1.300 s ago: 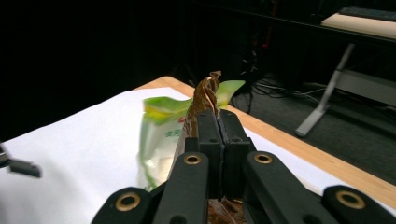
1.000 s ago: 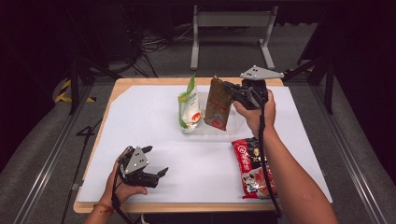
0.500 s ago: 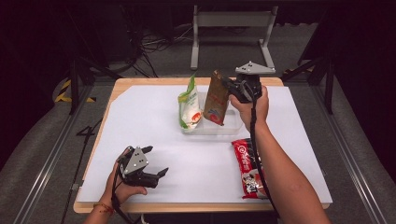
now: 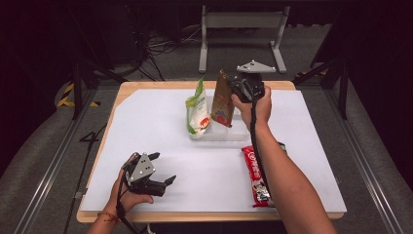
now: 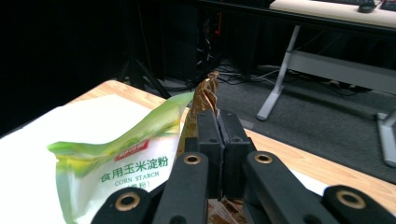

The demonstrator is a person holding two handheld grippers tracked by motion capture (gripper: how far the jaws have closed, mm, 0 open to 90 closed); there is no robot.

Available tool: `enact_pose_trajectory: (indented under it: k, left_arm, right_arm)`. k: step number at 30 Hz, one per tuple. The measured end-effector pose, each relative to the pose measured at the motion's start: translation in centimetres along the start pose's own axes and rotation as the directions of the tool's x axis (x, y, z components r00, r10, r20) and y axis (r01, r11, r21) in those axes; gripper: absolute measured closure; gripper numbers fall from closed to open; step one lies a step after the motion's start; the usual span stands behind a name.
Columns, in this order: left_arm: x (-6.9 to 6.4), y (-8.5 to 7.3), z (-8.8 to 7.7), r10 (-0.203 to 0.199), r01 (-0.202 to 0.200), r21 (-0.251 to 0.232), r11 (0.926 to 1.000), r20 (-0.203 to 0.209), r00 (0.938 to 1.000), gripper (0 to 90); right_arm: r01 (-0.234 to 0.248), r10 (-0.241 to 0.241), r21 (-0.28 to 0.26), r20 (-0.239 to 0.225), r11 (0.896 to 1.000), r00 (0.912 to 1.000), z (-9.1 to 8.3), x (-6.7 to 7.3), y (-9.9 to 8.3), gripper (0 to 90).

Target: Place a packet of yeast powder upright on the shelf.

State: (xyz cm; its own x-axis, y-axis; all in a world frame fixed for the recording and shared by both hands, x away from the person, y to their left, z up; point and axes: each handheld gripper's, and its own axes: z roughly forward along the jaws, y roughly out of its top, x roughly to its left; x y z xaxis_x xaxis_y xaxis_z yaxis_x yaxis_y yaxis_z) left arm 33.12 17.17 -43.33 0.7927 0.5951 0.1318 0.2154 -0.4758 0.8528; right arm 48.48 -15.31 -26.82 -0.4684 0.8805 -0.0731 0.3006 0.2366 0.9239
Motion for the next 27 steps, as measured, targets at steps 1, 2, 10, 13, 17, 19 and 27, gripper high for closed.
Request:
enact_pose_trajectory:
  k: [1,2,10,13,17,19,27]
  left_arm:
    - [0.0,0.0,0.0,0.001,-0.001,0.000,1.0000,-0.001,1.0000,9.2]
    - [0.0,0.0,0.0,0.001,-0.001,0.000,1.0000,-0.001,1.0000,9.2]
    - [0.0,-0.1,0.0,0.008,-0.008,0.006,0.9999,0.005,1.0000,9.3]
    - [-0.1,0.0,0.1,0.008,-0.008,0.008,0.9999,0.007,0.9999,9.3]
    - [-0.1,0.0,0.2,0.009,-0.009,0.012,0.9999,0.010,0.9999,9.3]
    - [-0.2,0.0,0.2,0.012,-0.012,0.011,0.9999,0.012,0.9999,9.3]
    - [0.0,-0.2,-0.1,0.009,-0.009,0.003,1.0000,0.015,0.9998,9.4]
  right_arm:
    - [0.003,-0.003,0.005,0.006,1.000,1.0000,0.2,0.2,0.2,89.1]
    - [0.005,-0.005,0.007,0.012,1.000,0.9999,0.3,0.3,0.4,89.2]
    - [0.015,-0.017,0.036,0.041,0.999,0.9990,1.0,1.5,0.4,89.0]
    - [0.038,-0.041,0.037,0.056,0.999,0.9976,1.1,2.1,0.5,89.0]
    - [0.063,-0.068,0.065,0.080,0.996,0.9945,1.7,2.6,0.9,88.9]
    - [0.046,-0.051,0.078,0.055,0.996,0.9972,2.4,3.3,1.7,88.9]
    - [0.021,-0.023,0.108,0.022,0.994,0.9995,3.7,4.3,1.7,88.7]
